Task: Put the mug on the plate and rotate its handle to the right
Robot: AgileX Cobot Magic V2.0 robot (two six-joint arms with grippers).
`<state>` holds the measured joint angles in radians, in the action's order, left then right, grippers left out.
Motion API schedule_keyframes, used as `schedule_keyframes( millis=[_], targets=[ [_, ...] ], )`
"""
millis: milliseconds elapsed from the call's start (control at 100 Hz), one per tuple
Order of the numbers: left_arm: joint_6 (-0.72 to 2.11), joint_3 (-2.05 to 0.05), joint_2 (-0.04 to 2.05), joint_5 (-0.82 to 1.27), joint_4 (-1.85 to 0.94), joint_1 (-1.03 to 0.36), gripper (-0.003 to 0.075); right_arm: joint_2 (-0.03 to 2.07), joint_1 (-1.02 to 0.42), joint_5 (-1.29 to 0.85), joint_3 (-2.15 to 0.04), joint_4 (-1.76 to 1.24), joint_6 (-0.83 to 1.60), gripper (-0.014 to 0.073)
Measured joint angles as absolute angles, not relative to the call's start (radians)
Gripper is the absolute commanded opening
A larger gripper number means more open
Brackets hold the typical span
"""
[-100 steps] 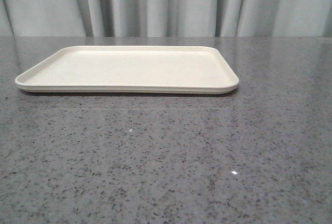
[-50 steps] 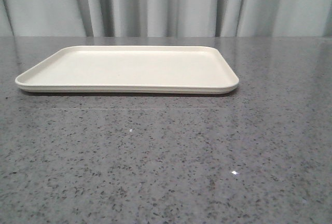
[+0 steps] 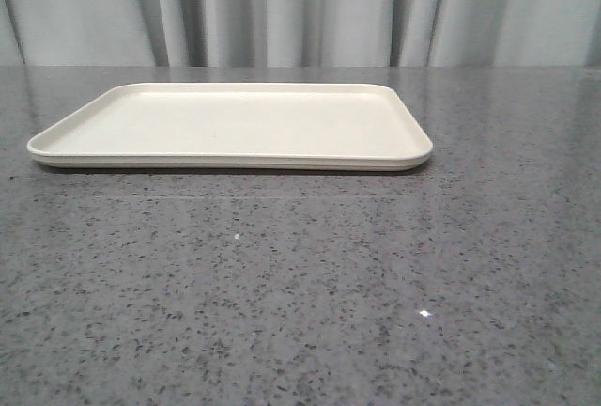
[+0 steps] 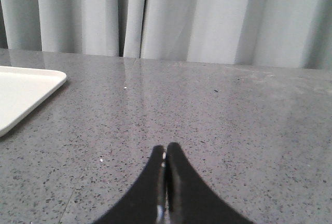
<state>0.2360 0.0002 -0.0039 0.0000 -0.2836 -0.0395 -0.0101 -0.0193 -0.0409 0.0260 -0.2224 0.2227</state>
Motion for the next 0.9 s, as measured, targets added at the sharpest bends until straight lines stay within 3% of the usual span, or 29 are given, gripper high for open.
schedule_keyframes(
  millis=[560,900],
  targets=[
    [0.236,-0.002,-0.004,-0.083,-0.523,-0.040,-0.0020,-0.010,-0.019,-0.011,0.026,-0.309,0.223,-0.0066],
    [0.236,-0.098,-0.004,-0.083,-0.559,-0.040,-0.0020,-0.010,-0.019,-0.015,-0.109,-0.311,0.223,-0.0066]
  ],
)
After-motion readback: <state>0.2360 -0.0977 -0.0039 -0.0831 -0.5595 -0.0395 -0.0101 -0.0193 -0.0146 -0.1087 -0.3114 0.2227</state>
